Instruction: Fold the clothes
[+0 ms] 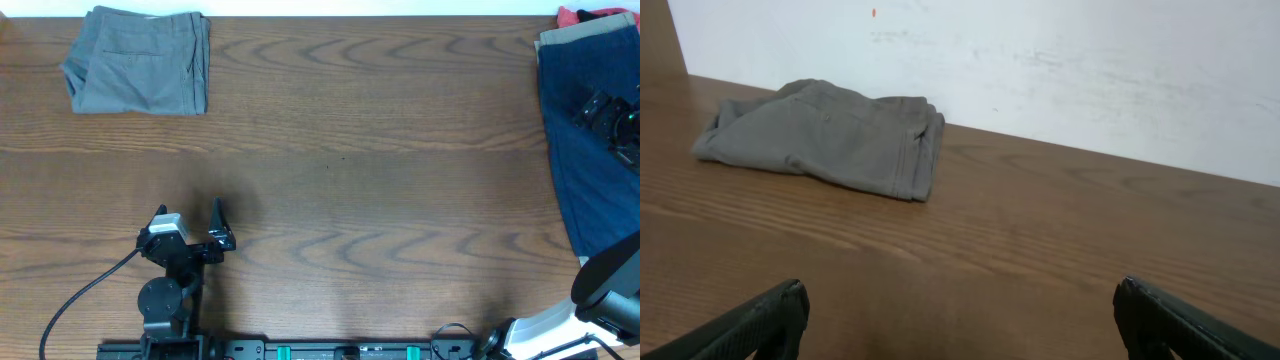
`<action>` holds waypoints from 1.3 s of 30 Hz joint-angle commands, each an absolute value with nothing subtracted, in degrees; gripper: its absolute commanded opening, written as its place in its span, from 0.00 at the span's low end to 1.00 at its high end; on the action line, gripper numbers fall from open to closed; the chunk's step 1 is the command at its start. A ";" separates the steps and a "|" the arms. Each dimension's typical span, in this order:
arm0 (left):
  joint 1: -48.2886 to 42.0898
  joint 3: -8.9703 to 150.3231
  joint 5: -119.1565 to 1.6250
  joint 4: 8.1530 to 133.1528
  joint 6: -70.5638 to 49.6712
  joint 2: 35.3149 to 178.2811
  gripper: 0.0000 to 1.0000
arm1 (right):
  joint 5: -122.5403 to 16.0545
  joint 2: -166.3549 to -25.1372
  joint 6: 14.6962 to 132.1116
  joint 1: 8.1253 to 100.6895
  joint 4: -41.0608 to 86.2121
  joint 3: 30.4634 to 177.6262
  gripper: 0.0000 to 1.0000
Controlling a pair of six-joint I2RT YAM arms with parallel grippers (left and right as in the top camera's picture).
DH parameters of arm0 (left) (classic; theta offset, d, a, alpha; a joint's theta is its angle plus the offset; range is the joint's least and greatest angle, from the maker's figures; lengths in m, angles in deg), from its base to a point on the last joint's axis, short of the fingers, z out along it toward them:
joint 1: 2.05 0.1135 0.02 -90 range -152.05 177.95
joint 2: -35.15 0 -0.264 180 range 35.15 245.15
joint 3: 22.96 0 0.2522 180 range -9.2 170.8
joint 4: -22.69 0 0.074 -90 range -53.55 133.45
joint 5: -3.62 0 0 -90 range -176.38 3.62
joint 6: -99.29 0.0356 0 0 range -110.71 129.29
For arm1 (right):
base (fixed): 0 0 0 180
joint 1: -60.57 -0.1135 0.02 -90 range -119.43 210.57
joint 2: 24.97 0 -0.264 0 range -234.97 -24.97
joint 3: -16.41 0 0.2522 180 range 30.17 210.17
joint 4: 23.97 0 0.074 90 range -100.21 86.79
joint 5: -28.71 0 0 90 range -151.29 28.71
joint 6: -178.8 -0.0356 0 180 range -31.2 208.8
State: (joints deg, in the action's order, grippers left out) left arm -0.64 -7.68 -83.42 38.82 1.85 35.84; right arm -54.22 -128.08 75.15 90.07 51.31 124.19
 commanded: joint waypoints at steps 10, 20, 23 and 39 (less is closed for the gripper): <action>-0.40 -8.97 -84.73 40.41 2.20 35.38 0.98 | -54.22 -127.10 74.47 90.00 51.31 124.43 0.99; -0.40 -8.97 -84.73 40.41 2.18 35.38 0.98 | -54.22 -110.71 74.47 84.71 51.28 124.43 0.99; -0.40 -8.97 -84.73 40.39 2.20 35.38 0.98 | -54.22 -104.19 74.47 81.76 51.28 124.43 0.99; -0.40 -8.97 -84.73 40.41 2.18 35.38 0.98 | -54.70 -73.53 74.74 67.84 51.96 124.03 0.99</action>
State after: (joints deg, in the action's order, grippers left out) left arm -0.64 -7.68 -83.60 38.82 1.85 35.84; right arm -54.06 -75.67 75.15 68.47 51.39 124.19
